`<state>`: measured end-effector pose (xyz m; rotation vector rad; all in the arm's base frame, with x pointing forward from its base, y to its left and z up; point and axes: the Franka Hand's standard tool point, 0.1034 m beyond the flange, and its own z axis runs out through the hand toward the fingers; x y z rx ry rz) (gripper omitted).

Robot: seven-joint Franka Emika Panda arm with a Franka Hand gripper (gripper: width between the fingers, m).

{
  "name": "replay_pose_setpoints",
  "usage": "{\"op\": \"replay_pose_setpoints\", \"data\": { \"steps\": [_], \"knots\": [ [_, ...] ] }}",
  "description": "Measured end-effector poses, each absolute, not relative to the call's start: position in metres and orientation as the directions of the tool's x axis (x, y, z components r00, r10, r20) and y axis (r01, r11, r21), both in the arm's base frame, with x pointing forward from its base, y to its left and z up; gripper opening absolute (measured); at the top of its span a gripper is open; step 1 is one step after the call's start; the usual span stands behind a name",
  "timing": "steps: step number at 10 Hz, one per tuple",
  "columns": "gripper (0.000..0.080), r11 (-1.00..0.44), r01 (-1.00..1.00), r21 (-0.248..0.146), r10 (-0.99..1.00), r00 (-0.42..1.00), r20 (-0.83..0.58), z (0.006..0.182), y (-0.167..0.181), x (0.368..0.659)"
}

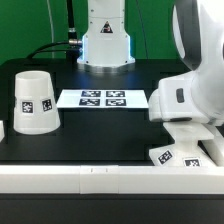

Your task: Assemble lamp

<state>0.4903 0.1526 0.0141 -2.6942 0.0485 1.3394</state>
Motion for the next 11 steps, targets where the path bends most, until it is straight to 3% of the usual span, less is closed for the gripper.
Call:
{"op": "replay_pose_setpoints", "data": {
  "steps": [2,6,7,9,11],
  "knots": [
    [0.0576,-0.990,-0.081,-0.118,0.044,0.611,-0.790,0.021,0.150,0.493],
    [0.0576,-0.974,0.002,-0.228,0.181,0.615,-0.767,0.086,0.127,0.506],
    [0.0576,-0.971,0.010,-0.239,0.191,0.635,-0.748,0.095,0.123,0.511],
    [0.0577,-0.971,0.011,-0.239,0.188,0.653,-0.734,0.089,0.125,0.513],
    [0.0577,-0.974,0.017,-0.227,0.159,0.765,-0.624,0.087,0.123,0.524]
  ]
}}
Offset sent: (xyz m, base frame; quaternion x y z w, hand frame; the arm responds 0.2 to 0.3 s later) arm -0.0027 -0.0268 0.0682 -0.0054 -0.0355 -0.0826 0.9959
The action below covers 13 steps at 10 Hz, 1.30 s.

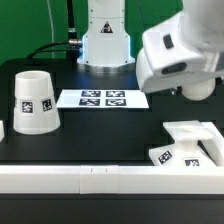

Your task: Assemble lamp

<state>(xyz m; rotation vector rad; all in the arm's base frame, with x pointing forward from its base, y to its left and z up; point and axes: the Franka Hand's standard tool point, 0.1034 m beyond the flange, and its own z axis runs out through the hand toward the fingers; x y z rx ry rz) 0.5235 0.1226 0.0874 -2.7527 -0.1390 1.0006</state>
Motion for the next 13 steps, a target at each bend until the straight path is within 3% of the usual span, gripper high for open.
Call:
{"op": "replay_pose_setpoints", "data": {
  "steps": [1,2,5,11,13],
  "knots": [
    [0.0577,-0.968,0.056,-0.245,0.185,0.818,-0.545,0.081,0.112,0.529],
    [0.0577,-0.966,0.070,-0.250,0.192,0.841,-0.506,0.088,0.100,0.530],
    [0.0577,-0.968,0.097,-0.230,0.170,0.932,-0.321,0.125,0.085,0.557],
    [0.0577,-0.987,0.095,-0.132,0.083,0.992,0.091,0.118,0.069,0.571],
    [0.0577,-0.985,0.141,-0.095,0.121,0.974,0.191,0.136,0.067,0.582]
  ]
}}
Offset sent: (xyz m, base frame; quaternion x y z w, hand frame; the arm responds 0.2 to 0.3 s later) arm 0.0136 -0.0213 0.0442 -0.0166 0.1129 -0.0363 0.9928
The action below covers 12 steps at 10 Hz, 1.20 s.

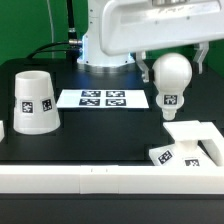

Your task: Assemble lamp

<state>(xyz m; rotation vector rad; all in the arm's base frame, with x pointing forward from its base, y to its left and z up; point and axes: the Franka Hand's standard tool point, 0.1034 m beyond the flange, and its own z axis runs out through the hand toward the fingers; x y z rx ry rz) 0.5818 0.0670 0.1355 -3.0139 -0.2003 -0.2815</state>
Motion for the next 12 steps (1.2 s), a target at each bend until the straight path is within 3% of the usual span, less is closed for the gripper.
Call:
{"op": "replay_pose_setpoints", "data": {
  "steps": [1,3,7,9,12],
  "knots": [
    [0.0577,-0.986,0.144,-0.081,0.119,0.960,0.254,0.149,0.067,0.590],
    [0.0577,-0.987,0.143,-0.075,0.115,0.949,0.295,0.161,0.067,0.601],
    [0.0577,-0.986,0.151,-0.072,0.124,0.949,0.289,0.158,0.068,0.599],
    [0.0577,-0.966,0.260,-0.005,0.244,0.915,0.322,0.171,0.082,0.612],
    [0.0577,-0.962,0.273,-0.001,0.257,0.909,0.327,0.172,0.083,0.618]
  ]
}}
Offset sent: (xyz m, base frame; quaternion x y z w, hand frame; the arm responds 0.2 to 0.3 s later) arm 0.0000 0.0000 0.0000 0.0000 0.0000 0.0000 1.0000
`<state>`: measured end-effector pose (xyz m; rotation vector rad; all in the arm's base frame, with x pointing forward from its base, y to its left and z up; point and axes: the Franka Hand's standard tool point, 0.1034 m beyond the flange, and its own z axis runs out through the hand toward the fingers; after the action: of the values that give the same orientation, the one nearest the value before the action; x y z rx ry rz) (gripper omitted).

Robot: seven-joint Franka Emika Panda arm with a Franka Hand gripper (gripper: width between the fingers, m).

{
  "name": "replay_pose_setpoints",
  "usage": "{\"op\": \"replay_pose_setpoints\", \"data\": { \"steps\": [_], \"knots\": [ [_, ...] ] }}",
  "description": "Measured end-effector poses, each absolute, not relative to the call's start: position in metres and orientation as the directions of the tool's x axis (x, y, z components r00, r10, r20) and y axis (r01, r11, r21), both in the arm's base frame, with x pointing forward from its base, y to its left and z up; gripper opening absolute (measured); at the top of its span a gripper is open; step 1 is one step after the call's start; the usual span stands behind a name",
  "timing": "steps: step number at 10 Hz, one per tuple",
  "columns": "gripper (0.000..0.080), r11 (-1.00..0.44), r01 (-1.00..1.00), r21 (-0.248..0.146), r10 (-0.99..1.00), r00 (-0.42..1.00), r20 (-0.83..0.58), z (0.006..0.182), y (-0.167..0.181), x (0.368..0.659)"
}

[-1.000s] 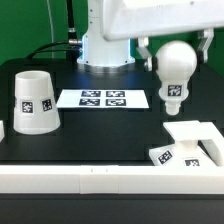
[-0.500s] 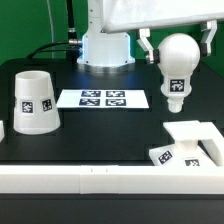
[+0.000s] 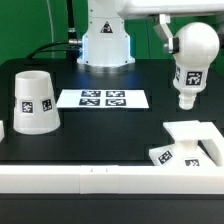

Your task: Assemble lamp

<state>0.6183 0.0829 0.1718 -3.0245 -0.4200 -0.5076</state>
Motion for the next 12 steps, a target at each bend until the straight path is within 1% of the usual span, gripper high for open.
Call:
{"op": "replay_pose_setpoints", "data": {
  "steps": [2,3,4,5,6,7,12],
  "knots": [
    [0.0577,-0.962,0.275,0.000,0.260,0.909,0.326,0.170,0.083,0.618],
    [0.0577,-0.950,0.311,0.034,0.300,0.877,0.375,0.168,0.089,0.621],
    [0.0577,-0.932,0.357,0.057,0.352,0.857,0.376,0.164,0.089,0.623],
    [0.0577,-0.924,0.377,0.066,0.373,0.847,0.379,0.165,0.088,0.630],
    [0.0577,-0.931,0.356,0.081,0.354,0.824,0.443,0.168,0.086,0.634],
    [0.0577,-0.931,0.353,0.092,0.354,0.812,0.465,0.164,0.082,0.631],
    [0.0577,-0.930,0.359,0.082,0.356,0.822,0.444,0.155,0.087,0.625]
  ]
}}
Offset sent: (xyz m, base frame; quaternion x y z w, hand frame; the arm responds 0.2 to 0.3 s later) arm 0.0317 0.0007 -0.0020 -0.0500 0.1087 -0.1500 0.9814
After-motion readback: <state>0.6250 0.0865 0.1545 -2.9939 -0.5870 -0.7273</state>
